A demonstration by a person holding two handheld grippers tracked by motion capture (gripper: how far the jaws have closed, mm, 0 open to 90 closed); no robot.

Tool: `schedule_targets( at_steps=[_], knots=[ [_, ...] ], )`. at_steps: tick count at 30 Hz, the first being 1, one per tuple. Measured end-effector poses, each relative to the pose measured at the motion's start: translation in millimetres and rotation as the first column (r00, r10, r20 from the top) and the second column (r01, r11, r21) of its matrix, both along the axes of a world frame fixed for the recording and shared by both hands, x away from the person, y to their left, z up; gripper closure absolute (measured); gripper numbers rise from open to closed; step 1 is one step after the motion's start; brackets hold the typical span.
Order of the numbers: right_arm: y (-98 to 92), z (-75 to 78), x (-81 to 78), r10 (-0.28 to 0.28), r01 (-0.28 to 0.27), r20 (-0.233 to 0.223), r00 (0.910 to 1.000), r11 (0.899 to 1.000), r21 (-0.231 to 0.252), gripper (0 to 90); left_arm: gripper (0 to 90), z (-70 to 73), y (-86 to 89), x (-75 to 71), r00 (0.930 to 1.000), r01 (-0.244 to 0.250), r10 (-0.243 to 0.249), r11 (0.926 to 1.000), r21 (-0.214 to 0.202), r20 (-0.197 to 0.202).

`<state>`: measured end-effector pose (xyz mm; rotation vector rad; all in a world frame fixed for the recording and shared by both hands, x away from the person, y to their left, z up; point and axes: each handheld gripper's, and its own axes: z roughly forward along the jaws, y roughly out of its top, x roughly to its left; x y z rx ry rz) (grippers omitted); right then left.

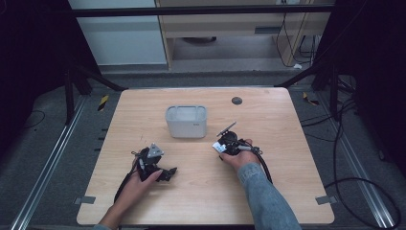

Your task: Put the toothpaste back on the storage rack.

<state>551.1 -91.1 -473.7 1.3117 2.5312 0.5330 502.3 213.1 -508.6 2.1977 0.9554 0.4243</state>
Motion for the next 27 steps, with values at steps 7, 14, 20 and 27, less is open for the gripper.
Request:
schedule_targets(
  at_steps=[7,14,20,27],
  knots=[
    [-0.5,0.1,1.2,0.002,-0.002,-0.003,1.0,1.0,0.004,54.0,0.0,0.0,-0.1,0.2,1.0,0.001,-0.001,1.0,0.0,0.0],
    [-1.5,0.0,1.7,-0.003,0.003,-0.001,1.0,1.0,0.008,55.4,0.0,0.0,-0.1,0.3,1.0,0.001,-0.001,1.0,0.001,0.0],
    [-2.7,0.0,1.9,0.004,-0.004,0.004,1.0,1.0,0.003,58.7,0.0,-0.1,-0.2,0.4,1.0,0.001,-0.001,1.0,-0.001,0.0],
    [-1.6,1.5,-0.3,0.003,-0.002,0.021,0.9998,1.0,-0.024,67.2,0.0,-0.1,-0.2,0.4,1.0,0.001,-0.001,1.0,0.0,0.0]
  ],
)
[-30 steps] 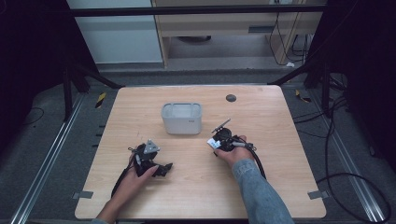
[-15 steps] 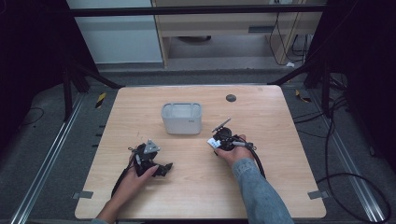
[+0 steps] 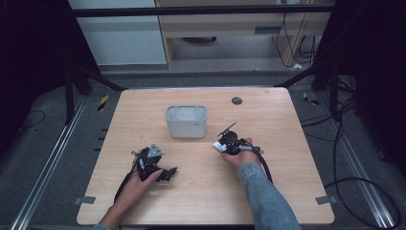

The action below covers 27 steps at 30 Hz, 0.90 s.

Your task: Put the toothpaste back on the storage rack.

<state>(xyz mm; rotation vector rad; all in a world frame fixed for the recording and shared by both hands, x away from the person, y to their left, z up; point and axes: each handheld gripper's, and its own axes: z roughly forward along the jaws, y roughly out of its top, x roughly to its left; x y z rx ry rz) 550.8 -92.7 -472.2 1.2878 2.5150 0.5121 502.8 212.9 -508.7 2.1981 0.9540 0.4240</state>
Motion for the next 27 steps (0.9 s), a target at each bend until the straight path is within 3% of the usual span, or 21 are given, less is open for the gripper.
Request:
schedule_targets(
  at_steps=[5,17,27],
  knots=[
    [1.5,3.0,-1.3,0.009,-0.009,0.014,0.9999,1.0,-0.015,72.7,0.0,0.0,0.0,0.0,1.0,0.0,0.0,1.0,0.0,0.0],
    [-12.5,7.3,1.3,-0.027,0.027,-0.008,0.9996,0.996,0.085,79.1,0.0,0.0,-0.1,0.4,1.0,0.001,-0.001,1.0,-0.001,0.0],
    [-17.4,14.8,-1.6,-0.033,0.032,0.006,0.9994,0.995,0.098,80.0,0.0,0.0,-0.1,0.4,1.0,0.001,-0.001,1.0,-0.001,0.001]
  ],
)
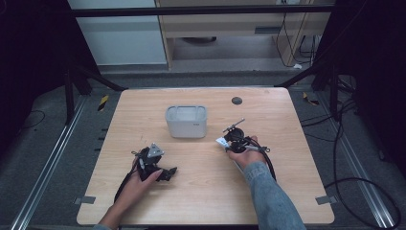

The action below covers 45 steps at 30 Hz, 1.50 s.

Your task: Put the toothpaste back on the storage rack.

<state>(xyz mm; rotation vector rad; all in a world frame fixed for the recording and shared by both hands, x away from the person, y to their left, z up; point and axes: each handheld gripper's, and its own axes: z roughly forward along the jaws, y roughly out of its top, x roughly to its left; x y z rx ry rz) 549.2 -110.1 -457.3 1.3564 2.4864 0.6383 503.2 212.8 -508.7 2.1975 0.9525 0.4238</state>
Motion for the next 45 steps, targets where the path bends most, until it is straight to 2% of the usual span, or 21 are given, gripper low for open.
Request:
schedule_targets(
  at_steps=[7,10,15,20,26,35,38,45],
  knots=[
    [-8.8,9.3,-2.5,-0.013,0.013,0.02,0.9997,1.0,0.017,80.4,0.0,0.0,0.0,0.0,1.0,0.0,0.0,1.0,0.0,0.0],
    [-12.4,18.9,-4.4,-0.02,0.019,0.038,0.9991,0.999,0.031,80.5,0.0,0.0,0.0,0.0,1.0,0.0,0.0,1.0,0.0,0.0],
    [-14.1,26.4,-4.9,-0.028,0.027,0.044,0.9986,0.999,0.022,80.6,0.0,0.0,0.0,0.0,1.0,0.0,0.0,1.0,0.0,0.0],
    [-20.8,39.5,-5.1,-0.036,0.034,0.073,0.9967,0.999,0.032,80.8,0.0,0.0,0.0,0.0,1.0,0.0,0.0,1.0,0.0,0.0],
    [-25.9,46.3,-6.4,-0.048,0.044,0.095,0.9943,0.998,0.04,81.0,0.0,0.0,0.0,0.0,1.0,0.0,0.0,1.0,0.0,0.0],
    [-35.0,59.9,-10.1,-0.083,0.074,0.14,0.9866,0.995,0.069,81.3,0.0,0.0,0.0,0.0,1.0,0.0,0.0,1.0,0.0,0.0],
    [-36.6,63.8,-10.9,-0.082,0.071,0.149,0.9854,0.995,0.076,81.4,0.0,0.0,0.0,0.0,1.0,0.0,0.0,1.0,0.0,0.0],
    [-39.3,76.6,-14.4,-0.09,0.071,0.197,0.9763,0.993,0.099,82.3,0.0,0.0,0.0,0.0,1.0,0.0,0.0,1.0,0.0,0.0]
  ],
)
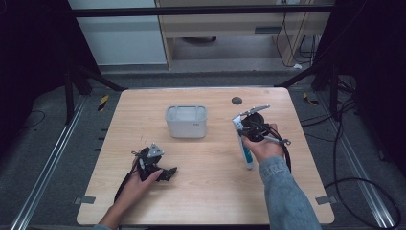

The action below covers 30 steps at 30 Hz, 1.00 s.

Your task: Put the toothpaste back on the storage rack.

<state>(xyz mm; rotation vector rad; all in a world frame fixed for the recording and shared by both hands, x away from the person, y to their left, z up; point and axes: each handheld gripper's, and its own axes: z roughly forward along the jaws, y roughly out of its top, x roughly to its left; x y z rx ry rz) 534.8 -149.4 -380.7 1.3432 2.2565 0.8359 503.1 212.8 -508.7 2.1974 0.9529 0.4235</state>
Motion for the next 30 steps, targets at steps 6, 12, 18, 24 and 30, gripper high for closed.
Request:
schedule_targets(
  at_steps=[6,12,18,24,30],
  knots=[
    [-1.7,6.7,-1.9,0.003,-0.003,0.035,0.9994,1.0,0.014,83.1,0.0,0.0,0.0,0.0,1.0,0.0,0.0,1.0,0.0,0.0],
    [-1.9,12.0,-4.4,0.008,-0.01,0.067,0.9977,1.0,0.028,84.2,0.0,0.0,0.0,0.0,1.0,0.0,0.0,1.0,0.0,0.0],
    [-0.6,17.4,-6.9,0.004,-0.009,0.112,0.9937,0.999,0.047,84.6,0.0,0.0,0.0,0.0,1.0,0.0,0.0,1.0,0.0,0.0],
    [0.0,23.9,-8.4,-0.001,-0.009,0.15,0.9887,0.998,0.065,84.6,0.0,0.0,0.0,0.0,1.0,0.0,0.0,1.0,0.0,0.0],
    [1.1,29.5,-8.8,-0.009,-0.008,0.185,0.9827,0.996,0.089,84.6,0.0,0.0,0.0,0.0,1.0,0.0,0.0,1.0,0.0,0.0]
  ],
)
